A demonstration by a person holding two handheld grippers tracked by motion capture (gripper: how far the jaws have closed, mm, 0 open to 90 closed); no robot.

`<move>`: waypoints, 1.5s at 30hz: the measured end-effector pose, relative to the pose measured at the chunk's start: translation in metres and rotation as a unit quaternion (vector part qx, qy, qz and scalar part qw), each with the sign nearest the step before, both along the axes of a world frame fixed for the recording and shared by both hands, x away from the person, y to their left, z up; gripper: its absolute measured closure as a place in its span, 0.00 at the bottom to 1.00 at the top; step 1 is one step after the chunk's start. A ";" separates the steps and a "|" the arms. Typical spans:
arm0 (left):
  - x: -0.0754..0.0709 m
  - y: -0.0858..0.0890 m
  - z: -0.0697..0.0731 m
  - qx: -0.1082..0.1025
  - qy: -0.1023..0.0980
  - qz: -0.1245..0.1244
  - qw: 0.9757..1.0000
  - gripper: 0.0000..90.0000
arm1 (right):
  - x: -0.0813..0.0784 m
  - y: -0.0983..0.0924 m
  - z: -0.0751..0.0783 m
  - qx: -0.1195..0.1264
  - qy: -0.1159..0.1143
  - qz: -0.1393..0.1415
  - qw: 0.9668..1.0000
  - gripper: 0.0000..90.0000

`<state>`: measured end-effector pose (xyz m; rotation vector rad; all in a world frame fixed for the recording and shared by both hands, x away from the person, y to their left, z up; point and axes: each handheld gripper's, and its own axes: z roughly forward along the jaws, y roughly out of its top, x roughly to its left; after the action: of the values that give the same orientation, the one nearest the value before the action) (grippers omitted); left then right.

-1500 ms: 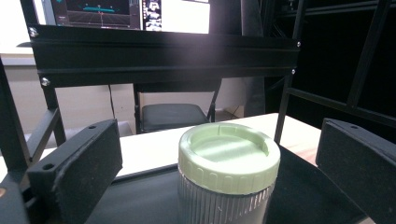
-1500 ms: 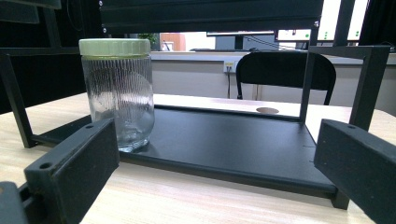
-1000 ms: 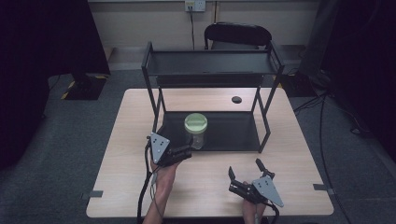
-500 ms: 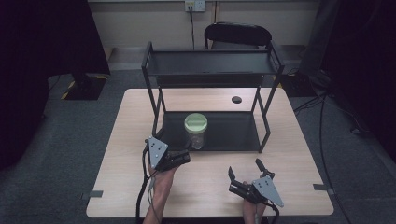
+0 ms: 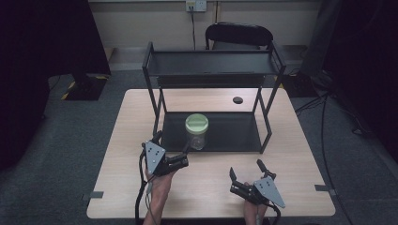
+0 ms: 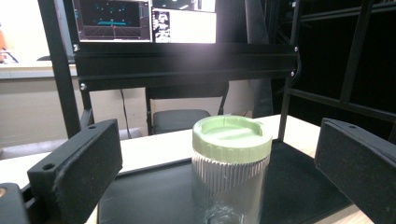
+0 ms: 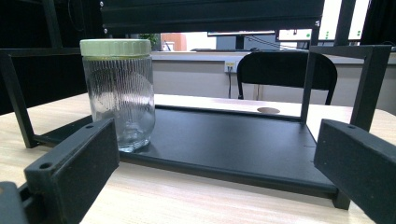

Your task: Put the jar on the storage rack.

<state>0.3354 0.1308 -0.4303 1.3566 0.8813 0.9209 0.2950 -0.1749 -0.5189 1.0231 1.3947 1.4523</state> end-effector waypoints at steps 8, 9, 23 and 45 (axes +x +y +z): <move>-0.003 0.004 -0.001 0.008 0.001 0.001 1.000 0.01 | 0.000 0.000 0.000 0.000 0.000 -0.001 1.000 0.00; -0.004 0.005 -0.002 0.008 0.001 0.002 1.000 0.01 | 0.000 0.000 0.000 0.000 0.000 -0.001 1.000 0.00; -0.016 0.012 -0.007 0.009 -0.007 0.013 1.000 0.01 | 0.000 0.000 0.000 0.000 0.001 -0.002 1.000 0.00; -0.034 0.024 -0.020 -0.002 -0.017 0.034 0.999 0.00 | 0.000 0.000 0.000 -0.001 0.000 0.000 1.000 0.00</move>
<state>0.3019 0.1551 -0.4505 1.3103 0.9082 0.9909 0.2950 -0.1747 -0.5189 1.0206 1.3965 1.4508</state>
